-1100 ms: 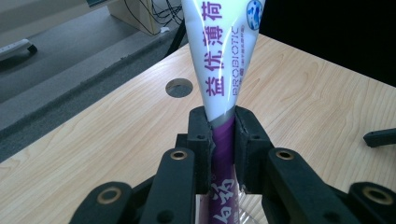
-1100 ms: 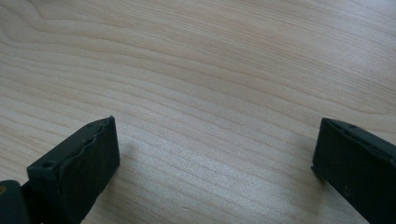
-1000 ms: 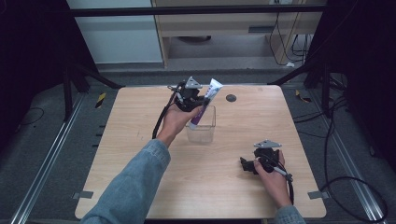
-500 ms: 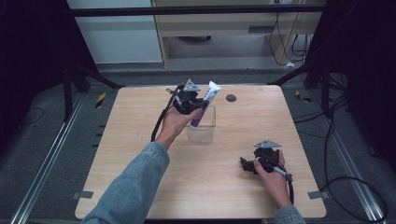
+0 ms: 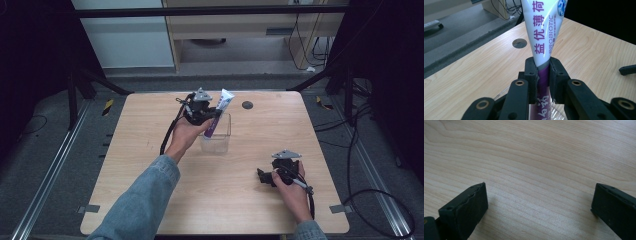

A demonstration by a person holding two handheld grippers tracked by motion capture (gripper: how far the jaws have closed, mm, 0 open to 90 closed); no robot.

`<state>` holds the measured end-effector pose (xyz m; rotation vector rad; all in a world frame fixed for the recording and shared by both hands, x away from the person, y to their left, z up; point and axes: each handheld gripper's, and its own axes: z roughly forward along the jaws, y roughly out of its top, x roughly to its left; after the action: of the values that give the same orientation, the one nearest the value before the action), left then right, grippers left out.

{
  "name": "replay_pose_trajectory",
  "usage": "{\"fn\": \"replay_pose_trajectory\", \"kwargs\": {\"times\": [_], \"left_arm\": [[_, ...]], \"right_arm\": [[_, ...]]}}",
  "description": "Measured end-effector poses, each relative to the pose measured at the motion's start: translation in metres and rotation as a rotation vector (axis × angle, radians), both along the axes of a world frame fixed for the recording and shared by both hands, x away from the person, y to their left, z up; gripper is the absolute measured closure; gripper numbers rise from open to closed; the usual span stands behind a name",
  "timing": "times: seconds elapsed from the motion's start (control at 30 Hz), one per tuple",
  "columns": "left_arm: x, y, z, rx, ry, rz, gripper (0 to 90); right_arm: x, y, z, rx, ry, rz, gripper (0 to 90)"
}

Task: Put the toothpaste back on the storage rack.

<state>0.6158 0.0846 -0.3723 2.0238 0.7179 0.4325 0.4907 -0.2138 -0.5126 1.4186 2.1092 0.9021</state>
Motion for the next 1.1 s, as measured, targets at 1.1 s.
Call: {"fn": "replay_pose_trajectory", "kwargs": {"times": [1.1], "left_arm": [[-0.008,0.001,-0.023,0.037,0.010,-0.011,78.2]], "right_arm": [[0.000,0.000,0.000,-0.002,-0.001,0.001,0.8]]}}
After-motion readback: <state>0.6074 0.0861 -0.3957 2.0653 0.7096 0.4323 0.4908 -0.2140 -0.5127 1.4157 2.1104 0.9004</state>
